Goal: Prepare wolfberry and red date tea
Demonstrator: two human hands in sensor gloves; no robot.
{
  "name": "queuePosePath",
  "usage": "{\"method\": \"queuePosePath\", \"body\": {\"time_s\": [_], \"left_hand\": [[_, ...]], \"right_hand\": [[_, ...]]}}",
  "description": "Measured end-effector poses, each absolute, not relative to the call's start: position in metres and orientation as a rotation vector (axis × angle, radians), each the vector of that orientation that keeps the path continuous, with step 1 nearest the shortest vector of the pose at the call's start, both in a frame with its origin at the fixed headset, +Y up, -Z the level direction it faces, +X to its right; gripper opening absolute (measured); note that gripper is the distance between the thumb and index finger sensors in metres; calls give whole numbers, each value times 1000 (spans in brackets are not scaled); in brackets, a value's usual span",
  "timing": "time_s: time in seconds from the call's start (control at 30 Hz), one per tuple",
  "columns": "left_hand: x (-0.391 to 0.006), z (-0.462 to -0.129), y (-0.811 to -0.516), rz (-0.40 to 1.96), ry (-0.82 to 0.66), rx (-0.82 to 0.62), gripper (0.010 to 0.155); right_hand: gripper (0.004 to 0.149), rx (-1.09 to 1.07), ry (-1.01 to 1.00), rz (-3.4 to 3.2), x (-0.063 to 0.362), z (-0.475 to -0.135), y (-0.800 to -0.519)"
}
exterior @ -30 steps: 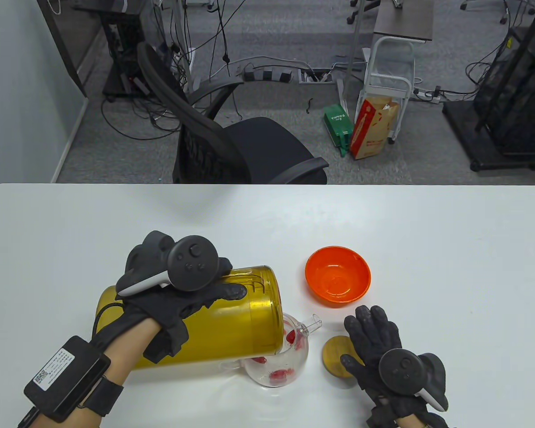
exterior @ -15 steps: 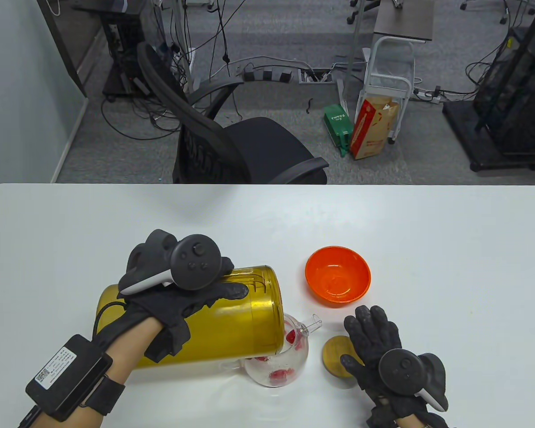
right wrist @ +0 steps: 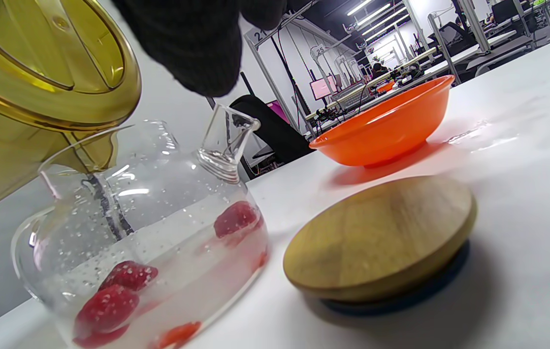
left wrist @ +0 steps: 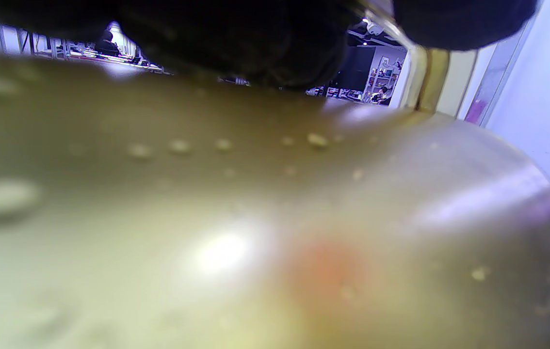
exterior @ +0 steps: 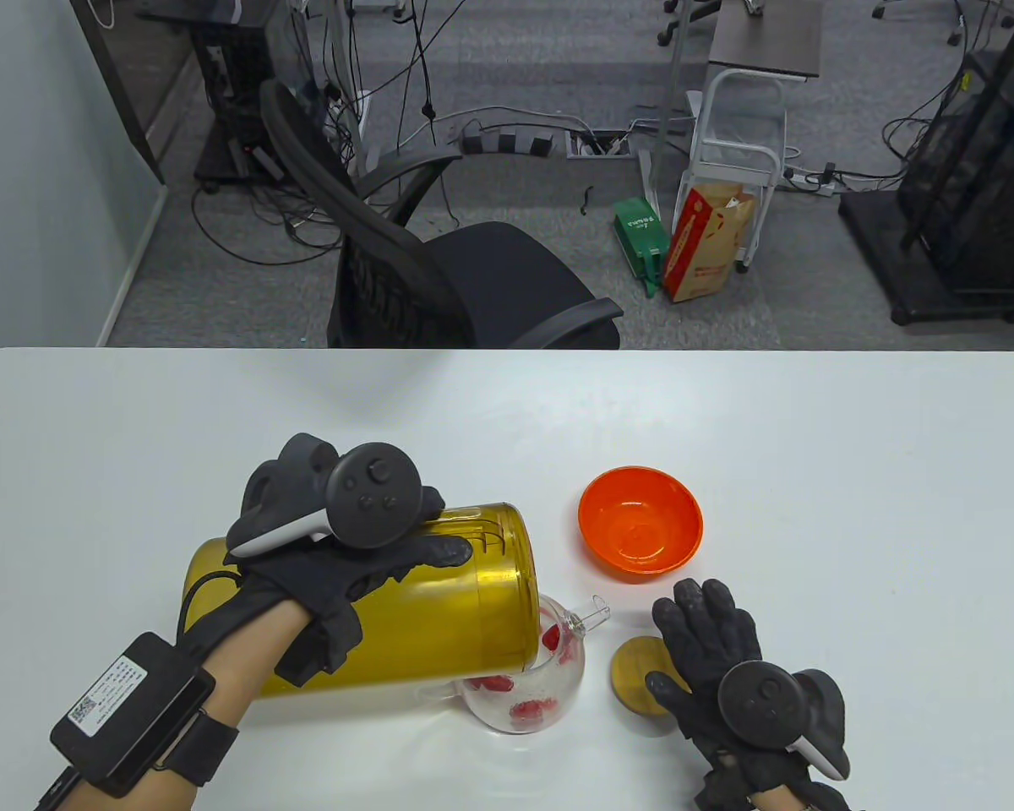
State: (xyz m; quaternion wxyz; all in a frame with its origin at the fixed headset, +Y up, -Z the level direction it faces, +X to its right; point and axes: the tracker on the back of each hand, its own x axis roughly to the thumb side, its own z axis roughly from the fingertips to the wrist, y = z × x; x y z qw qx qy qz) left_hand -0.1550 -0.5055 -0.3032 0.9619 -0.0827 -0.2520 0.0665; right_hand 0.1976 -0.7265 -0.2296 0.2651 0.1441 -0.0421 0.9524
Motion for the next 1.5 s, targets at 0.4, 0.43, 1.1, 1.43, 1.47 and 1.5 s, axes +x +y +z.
{"method": "queuePosePath", "body": {"time_s": [0.4,0.43,1.1,1.43,1.47,1.5], "left_hand": [[-153,-304,-504,128,-510,-171,61],[-154,-304,-505,130,-511,-171,61],[-240,-307,-552,565,-564,-109,58],[-292,-323,-569,1024,-437,186,57],[-297,-326,-577,1094,-409,222,56],[-301,-329,-584,1158,-382,253,56]], "right_hand": [[76,387,-115,2571,198,-229,-726],[76,388,-116,2572,198,-229,-726],[76,368,-93,2566,199,-231,-727],[75,353,-94,2561,200,-231,-726],[75,351,-96,2561,200,-231,-726],[75,350,-95,2562,200,-231,-726]]}}
